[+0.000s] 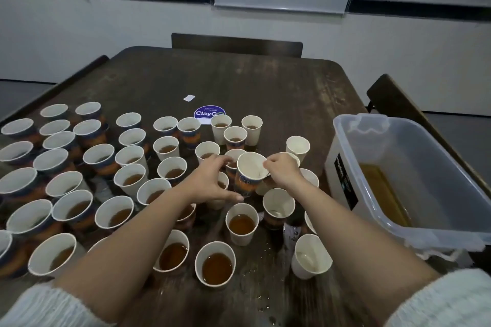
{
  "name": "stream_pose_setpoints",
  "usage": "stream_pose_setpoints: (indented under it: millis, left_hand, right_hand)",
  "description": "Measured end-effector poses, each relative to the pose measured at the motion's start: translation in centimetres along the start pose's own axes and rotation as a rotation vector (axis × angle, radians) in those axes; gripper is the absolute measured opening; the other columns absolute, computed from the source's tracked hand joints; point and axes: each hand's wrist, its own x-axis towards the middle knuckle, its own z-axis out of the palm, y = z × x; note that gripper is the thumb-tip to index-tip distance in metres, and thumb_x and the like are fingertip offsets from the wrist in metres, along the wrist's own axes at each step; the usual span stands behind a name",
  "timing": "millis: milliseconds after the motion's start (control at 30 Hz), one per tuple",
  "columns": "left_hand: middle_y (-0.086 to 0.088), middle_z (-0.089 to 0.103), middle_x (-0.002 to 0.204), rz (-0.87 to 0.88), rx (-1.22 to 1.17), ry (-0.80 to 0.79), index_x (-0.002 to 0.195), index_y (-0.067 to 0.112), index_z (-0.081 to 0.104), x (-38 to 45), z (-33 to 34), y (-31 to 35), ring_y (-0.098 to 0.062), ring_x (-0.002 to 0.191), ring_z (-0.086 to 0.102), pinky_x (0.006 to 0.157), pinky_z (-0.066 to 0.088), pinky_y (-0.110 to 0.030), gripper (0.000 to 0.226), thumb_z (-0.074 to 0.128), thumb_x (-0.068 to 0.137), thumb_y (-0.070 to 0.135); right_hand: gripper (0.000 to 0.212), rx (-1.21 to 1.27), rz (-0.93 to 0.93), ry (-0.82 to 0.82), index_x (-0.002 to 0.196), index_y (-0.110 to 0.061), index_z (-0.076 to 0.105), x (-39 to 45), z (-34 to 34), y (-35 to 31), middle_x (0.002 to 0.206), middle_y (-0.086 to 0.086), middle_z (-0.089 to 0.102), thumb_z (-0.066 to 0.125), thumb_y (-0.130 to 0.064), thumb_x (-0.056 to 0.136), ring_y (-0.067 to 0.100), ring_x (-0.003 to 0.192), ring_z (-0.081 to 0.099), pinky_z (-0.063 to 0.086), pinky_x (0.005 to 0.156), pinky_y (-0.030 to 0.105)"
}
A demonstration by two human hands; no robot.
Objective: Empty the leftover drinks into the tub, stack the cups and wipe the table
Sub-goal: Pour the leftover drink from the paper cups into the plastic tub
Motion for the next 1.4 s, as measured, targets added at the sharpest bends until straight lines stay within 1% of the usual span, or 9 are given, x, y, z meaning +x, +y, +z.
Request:
stream_pose_setpoints:
  millis: [133,233,300,400,467,767,1033,1133,1400]
  left_hand:
    - [0.003,0.047,0.128,0.095,0.199,0.013,0.125,0.023,0.046,-0.8,1.0,-0.6,-0.01,0.113,0.044,0.096,0.046,-0.03,0.081,0.079,0.062,0.063]
    - [0.003,0.049,0.115,0.207,0.252,0.018,0.118,0.019,0.049,-1.4,2.0,-0.5,-0.009,0.1,0.044,0.087,0.044,-0.026,0.076,0.078,0.063,0.062]
    - [0.005,0.048,0.11,0.254,0.265,0.014,0.117,0.016,0.049,-1.6,2.6,-0.6,-0.009,0.097,0.042,0.086,0.042,-0.026,0.076,0.077,0.064,0.062]
    - [0.005,0.046,0.115,0.251,0.252,-0.043,0.123,0.017,0.046,-2.0,3.6,-0.9,-0.009,0.102,0.042,0.089,0.044,-0.029,0.078,0.077,0.066,0.061]
    - [0.003,0.045,0.125,0.238,0.257,-0.073,0.129,0.018,0.042,-2.3,4.1,-1.1,-0.011,0.111,0.043,0.093,0.043,-0.029,0.083,0.078,0.067,0.059]
    - [0.001,0.035,0.14,0.286,0.349,-0.103,0.144,0.022,0.032,-2.6,6.2,-1.2,-0.016,0.128,0.035,0.097,0.042,-0.03,0.094,0.076,0.07,0.058]
    - [-0.003,0.024,0.148,0.277,0.341,-0.077,0.146,0.022,0.027,-2.7,8.2,-0.7,-0.025,0.126,0.042,0.097,0.047,-0.039,0.091,0.077,0.074,0.047]
    - [-0.003,0.026,0.146,0.275,0.319,-0.034,0.146,0.021,0.027,-2.7,8.5,-0.5,-0.025,0.124,0.043,0.094,0.048,-0.04,0.082,0.073,0.079,0.034]
    - [0.0,0.033,0.14,0.279,0.263,-0.05,0.144,0.024,0.029,-3.2,7.8,0.4,-0.019,0.121,0.043,0.088,0.052,-0.035,0.077,0.071,0.08,0.031]
  right_hand:
    - [0.034,-0.137,0.029,0.009,0.06,-0.012,0.05,0.1,1.3,0.8,0.058,0.006,0.052,0.046,-0.008,0.093,0.02,0.051,0.053,0.039,0.049,0.026]
    - [0.036,-0.242,0.051,0.031,0.056,-0.013,0.045,0.4,2.4,1.3,0.06,0.005,0.044,0.048,-0.01,0.091,0.027,0.069,0.048,0.032,0.053,0.027]
    - [0.028,-0.281,0.08,0.04,0.065,-0.011,0.057,0.4,3.0,1.5,0.072,0.009,0.055,0.05,-0.014,0.092,0.029,0.079,0.054,0.038,0.062,0.028]
    - [0.019,-0.367,0.118,0.066,0.096,-0.011,0.07,0.5,3.7,1.8,0.1,0.012,0.065,0.052,-0.018,0.093,0.03,0.095,0.061,0.042,0.068,0.03]
    - [0.02,-0.406,0.127,0.081,0.104,-0.012,0.07,0.4,4.0,1.9,0.104,0.01,0.067,0.054,-0.019,0.094,0.029,0.097,0.062,0.045,0.07,0.03]
    - [0.022,-0.315,0.073,0.182,0.101,-0.015,0.071,-0.7,3.3,2.9,0.102,0.008,0.069,0.051,-0.02,0.093,0.024,0.085,0.055,0.038,0.068,0.027]
    - [0.029,-0.163,0.062,0.3,0.114,-0.019,0.068,-1.7,2.0,4.1,0.116,0.005,0.067,0.053,-0.02,0.089,0.027,0.109,0.058,0.042,0.081,0.032]
    - [0.025,-0.141,0.051,0.319,0.109,-0.02,0.068,-2.3,1.8,4.4,0.112,0.003,0.068,0.053,-0.021,0.09,0.026,0.105,0.059,0.042,0.078,0.031]
    - [0.018,-0.087,0.03,0.324,0.1,-0.019,0.07,-3.4,1.3,4.8,0.104,0.003,0.07,0.055,-0.021,0.09,0.025,0.101,0.06,0.041,0.078,0.03]
